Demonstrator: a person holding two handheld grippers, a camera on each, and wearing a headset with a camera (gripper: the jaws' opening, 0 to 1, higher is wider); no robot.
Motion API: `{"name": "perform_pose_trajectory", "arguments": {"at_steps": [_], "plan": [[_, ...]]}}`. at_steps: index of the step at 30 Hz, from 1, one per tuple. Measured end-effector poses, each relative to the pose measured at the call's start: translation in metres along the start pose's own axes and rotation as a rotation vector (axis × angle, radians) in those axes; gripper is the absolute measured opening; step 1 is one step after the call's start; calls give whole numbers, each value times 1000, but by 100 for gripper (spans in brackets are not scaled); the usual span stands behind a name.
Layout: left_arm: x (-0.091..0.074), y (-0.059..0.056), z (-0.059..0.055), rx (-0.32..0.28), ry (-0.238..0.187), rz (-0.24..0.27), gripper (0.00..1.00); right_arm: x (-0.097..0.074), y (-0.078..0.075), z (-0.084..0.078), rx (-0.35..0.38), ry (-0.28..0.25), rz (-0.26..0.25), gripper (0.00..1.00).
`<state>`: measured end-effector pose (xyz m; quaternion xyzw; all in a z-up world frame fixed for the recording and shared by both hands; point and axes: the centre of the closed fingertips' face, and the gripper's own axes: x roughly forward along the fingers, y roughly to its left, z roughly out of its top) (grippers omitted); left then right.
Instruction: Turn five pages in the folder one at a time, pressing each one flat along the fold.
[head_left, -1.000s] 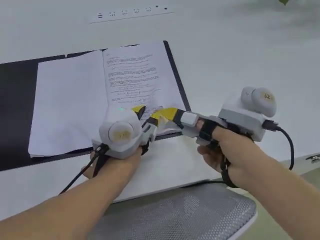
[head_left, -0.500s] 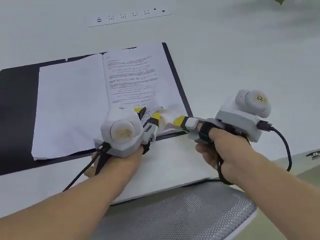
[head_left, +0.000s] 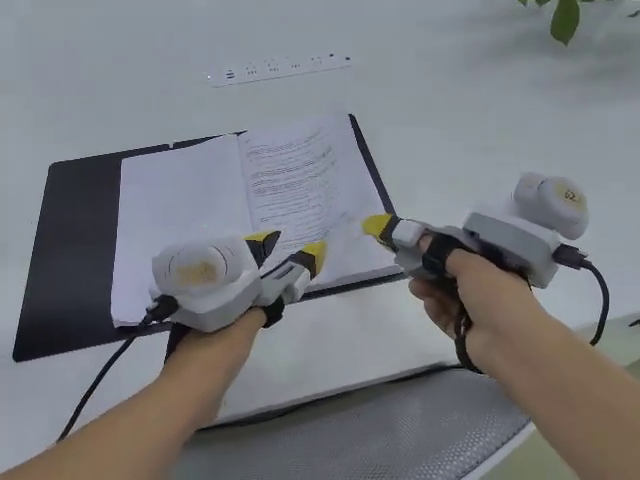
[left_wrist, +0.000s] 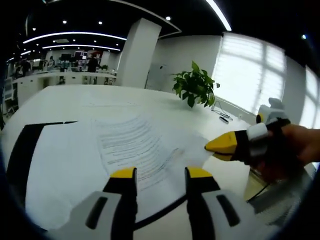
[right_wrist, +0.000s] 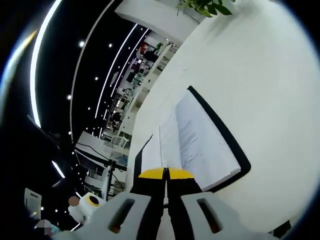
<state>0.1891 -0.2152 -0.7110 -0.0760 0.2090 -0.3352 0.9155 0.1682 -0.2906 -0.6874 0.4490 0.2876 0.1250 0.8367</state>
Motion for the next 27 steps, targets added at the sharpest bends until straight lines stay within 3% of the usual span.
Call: {"name": "perform_pose_trajectory", "arguments": {"at_steps": [3, 9, 15, 27], "plan": [[-17, 13, 6, 7, -14, 17, 38, 1, 16, -1, -25, -16, 19, 0], [-51, 34, 31, -3, -95, 41, 39, 4, 44, -10, -65, -18, 50, 0], [-82, 56, 50, 21, -142, 69, 39, 11, 74, -22, -115, -15, 76, 0], [-133, 100, 69, 39, -201, 135, 37, 39, 123, -63, -216, 36, 121, 0]]}}
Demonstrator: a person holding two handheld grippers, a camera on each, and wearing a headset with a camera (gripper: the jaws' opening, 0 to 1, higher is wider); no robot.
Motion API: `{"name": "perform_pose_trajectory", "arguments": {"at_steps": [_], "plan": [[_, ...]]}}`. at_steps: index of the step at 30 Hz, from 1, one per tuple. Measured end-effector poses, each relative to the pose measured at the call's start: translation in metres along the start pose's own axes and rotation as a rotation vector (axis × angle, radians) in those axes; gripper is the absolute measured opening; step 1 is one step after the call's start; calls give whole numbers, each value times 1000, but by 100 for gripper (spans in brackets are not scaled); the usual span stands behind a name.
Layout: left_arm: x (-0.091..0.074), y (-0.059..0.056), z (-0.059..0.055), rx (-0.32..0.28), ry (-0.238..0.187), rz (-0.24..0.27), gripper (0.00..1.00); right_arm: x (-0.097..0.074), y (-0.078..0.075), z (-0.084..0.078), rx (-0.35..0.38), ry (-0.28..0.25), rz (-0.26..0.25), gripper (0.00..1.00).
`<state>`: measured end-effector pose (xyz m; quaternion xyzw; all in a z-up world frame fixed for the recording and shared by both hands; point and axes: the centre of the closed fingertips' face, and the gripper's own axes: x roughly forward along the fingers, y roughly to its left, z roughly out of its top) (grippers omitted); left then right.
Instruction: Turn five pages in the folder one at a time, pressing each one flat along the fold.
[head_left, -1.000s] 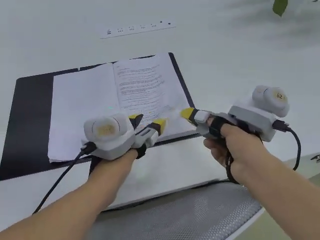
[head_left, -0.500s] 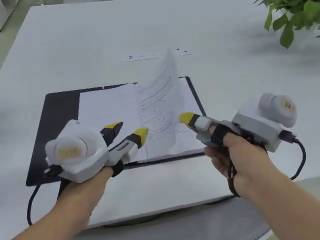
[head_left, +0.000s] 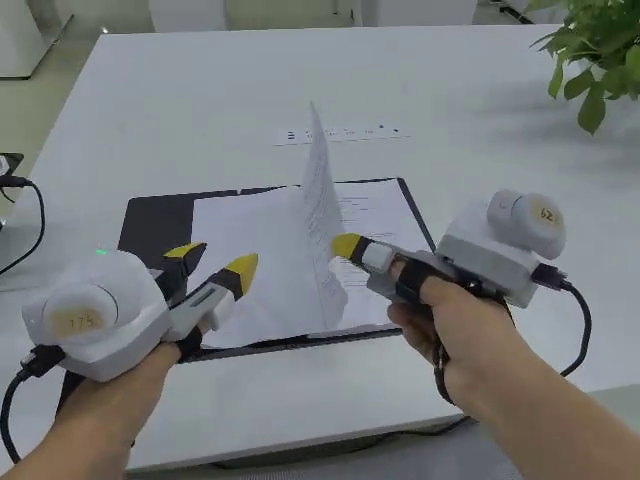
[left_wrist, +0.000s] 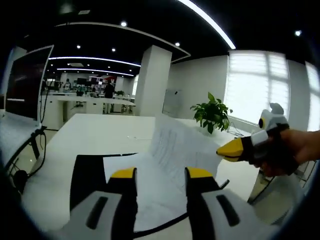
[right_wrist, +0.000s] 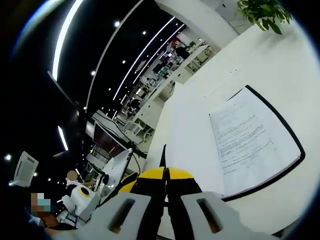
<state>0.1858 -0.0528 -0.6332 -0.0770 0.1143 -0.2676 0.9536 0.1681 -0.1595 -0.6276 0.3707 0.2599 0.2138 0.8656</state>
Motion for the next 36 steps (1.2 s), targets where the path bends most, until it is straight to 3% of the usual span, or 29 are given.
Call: {"name": "perform_pose_trajectory", "arguments": {"at_steps": [9, 15, 19, 29, 36], "plan": [[-25, 26, 10, -6, -34, 35, 35, 33, 32, -28, -51, 65, 20, 0], [-38, 39, 10, -16, -43, 61, 35, 59, 37, -45, -89, 117, 7, 0], [-46, 46, 7, -23, -43, 81, 34, 74, 32, -60, -126, 158, -15, 0], [-62, 66, -4, -54, -29, 128, 34, 113, 11, -123, -272, 350, -86, 0], [-66, 76, -15, -74, -7, 146, 33, 129, -4, -142, -300, 397, -127, 0]]}}
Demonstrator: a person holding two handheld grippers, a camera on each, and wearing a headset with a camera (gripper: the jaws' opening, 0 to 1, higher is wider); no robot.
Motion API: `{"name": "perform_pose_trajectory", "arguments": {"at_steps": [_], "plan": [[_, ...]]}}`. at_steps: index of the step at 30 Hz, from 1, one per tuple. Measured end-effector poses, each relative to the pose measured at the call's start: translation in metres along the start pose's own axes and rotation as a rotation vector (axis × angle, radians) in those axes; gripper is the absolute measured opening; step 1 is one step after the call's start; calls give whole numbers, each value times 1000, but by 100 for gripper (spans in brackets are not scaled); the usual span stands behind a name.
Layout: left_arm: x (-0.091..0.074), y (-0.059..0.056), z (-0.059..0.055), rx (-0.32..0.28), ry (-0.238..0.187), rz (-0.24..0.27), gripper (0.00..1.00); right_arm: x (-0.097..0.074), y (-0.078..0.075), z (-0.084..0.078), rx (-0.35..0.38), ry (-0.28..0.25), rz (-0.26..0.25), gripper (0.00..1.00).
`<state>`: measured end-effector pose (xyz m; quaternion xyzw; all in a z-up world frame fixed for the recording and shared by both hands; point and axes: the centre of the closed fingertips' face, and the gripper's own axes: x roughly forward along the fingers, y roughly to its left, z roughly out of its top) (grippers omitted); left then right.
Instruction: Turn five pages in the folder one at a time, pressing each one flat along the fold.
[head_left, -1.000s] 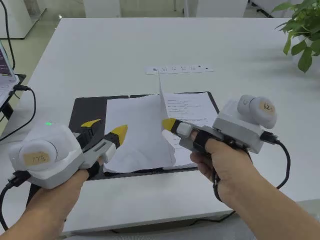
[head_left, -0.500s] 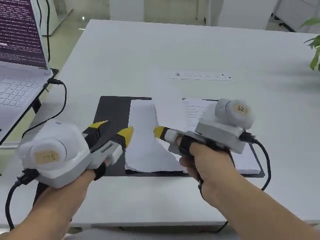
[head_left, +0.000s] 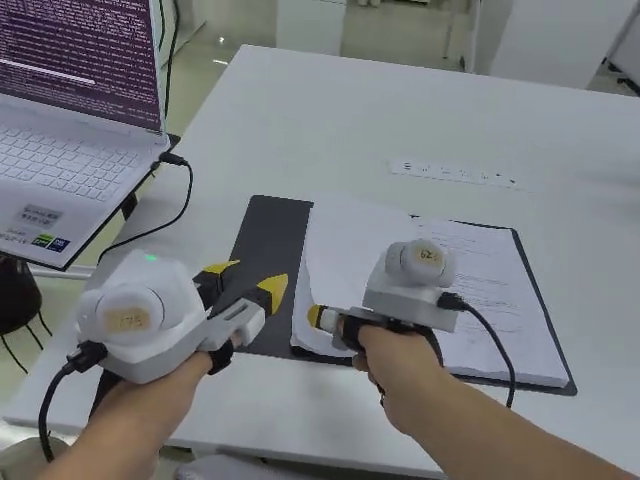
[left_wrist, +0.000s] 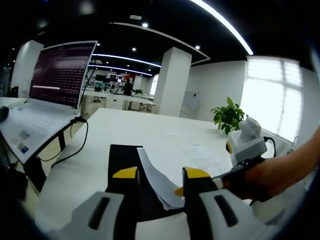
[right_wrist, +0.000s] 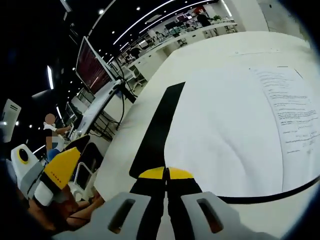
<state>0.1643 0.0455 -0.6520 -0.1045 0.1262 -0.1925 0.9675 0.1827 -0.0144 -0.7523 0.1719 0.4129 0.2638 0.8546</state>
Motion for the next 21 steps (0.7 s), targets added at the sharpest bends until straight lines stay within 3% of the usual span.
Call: {"name": "perform_pose_trajectory", "arguments": {"at_steps": [3, 11, 18, 21], "plan": [[0, 4, -8, -6, 21, 8, 33, 8, -4, -5, -7, 24, -12, 0], [-1, 10, -17, -25, 44, 21, 33, 22, -12, -19, -24, 76, -41, 0], [4, 11, -24, -29, 73, 24, 32, 26, -15, -26, -19, 71, -47, 0], [10, 10, -32, -10, 113, 18, 33, 25, -13, -27, -29, 56, -40, 0]]}}
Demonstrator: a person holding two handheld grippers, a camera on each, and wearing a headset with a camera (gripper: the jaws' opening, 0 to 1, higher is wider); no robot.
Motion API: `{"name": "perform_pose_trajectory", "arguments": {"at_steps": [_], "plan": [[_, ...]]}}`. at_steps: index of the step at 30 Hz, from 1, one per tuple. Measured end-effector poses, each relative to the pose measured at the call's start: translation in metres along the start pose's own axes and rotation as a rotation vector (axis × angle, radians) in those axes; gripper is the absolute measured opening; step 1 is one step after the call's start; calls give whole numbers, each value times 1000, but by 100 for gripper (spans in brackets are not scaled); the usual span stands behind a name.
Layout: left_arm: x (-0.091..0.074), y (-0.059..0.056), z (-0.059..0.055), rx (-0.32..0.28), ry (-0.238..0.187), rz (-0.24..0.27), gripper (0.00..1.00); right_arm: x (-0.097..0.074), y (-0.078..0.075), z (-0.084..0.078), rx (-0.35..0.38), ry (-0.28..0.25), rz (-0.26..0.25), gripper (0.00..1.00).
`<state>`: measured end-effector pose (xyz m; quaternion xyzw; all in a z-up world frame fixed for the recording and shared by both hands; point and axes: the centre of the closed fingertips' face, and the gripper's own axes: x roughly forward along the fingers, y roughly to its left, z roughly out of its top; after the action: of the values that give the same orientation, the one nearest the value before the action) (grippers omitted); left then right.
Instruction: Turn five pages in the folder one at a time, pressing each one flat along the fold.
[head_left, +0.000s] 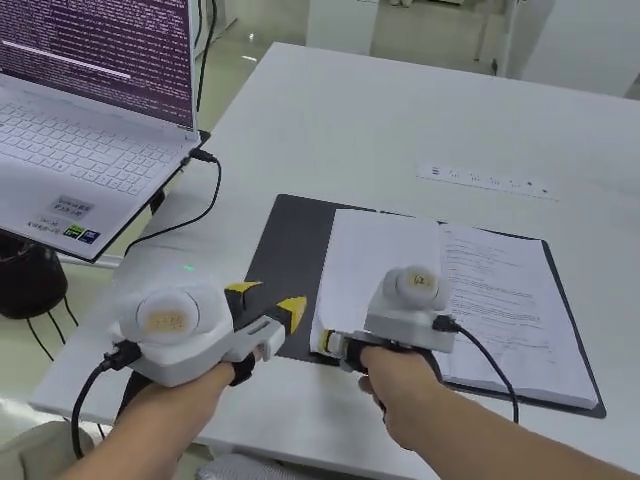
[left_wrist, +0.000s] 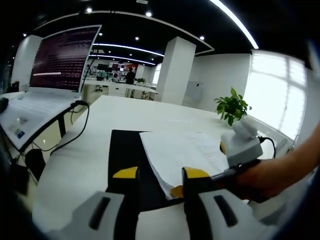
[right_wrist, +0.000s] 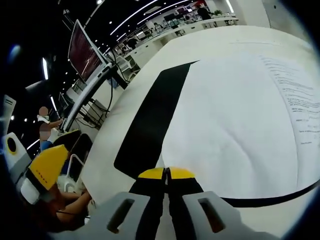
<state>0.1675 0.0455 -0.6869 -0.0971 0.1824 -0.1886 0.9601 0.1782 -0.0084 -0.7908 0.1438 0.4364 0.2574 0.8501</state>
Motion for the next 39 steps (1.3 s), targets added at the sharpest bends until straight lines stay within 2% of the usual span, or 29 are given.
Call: {"name": "perform_pose_trajectory", "arguments": {"at_steps": [2, 3, 5, 8, 9, 11, 14, 17, 18, 21, 23, 24, 25, 26, 27, 29, 32, 37, 39], "plan": [[6, 0, -6, 12, 25, -4, 33, -2, 6, -2, 3, -14, 33, 5], [8, 0, -10, 24, 49, -2, 33, -3, 8, -2, 5, -20, 48, 5], [13, -1, -14, 40, 70, -3, 33, -6, 13, -7, 20, -8, 83, 1], [24, -2, -25, 61, 122, -3, 33, -17, 15, -5, 8, -37, 107, 1], [27, -4, -26, 67, 128, -6, 32, -21, 14, -5, 11, -42, 112, 1], [35, -10, -33, 78, 158, -21, 32, -30, 7, 1, 16, -72, 112, 0], [50, -24, -42, 117, 198, -56, 31, -42, -13, 13, 40, -124, 81, 0], [66, -40, -49, 148, 215, -83, 30, -53, -32, 22, 152, -176, 74, 0], [70, -41, -54, 157, 228, -85, 30, -56, -36, 25, 162, -199, 76, 0], [80, -45, -69, 187, 276, -79, 30, -64, -53, 27, 155, -221, 48, 0], [86, -48, -80, 188, 309, -81, 31, -69, -63, 32, 154, -254, 39, 0], [87, -48, -82, 198, 313, -75, 32, -70, -68, 34, 162, -263, 32, 0], [88, -45, -84, 219, 317, -58, 32, -72, -74, 36, 172, -276, 19, 0], [87, -38, -87, 247, 330, -15, 30, -75, -82, 39, 169, -302, 4, 0], [87, -33, -91, 236, 339, 19, 29, -77, -87, 42, 161, -323, -3, 0], [86, -31, -92, 212, 316, 41, 27, -78, -95, 45, 152, -339, -10, 0], [87, -32, -92, 249, 284, 43, 25, -79, -103, 49, 137, -346, -17, 0], [87, -30, -91, 247, 267, 38, 25, -75, -115, 66, 95, -360, -21, 0], [86, -30, -91, 247, 256, 36, 25, -70, -121, 78, 36, -367, -20, 0]]}}
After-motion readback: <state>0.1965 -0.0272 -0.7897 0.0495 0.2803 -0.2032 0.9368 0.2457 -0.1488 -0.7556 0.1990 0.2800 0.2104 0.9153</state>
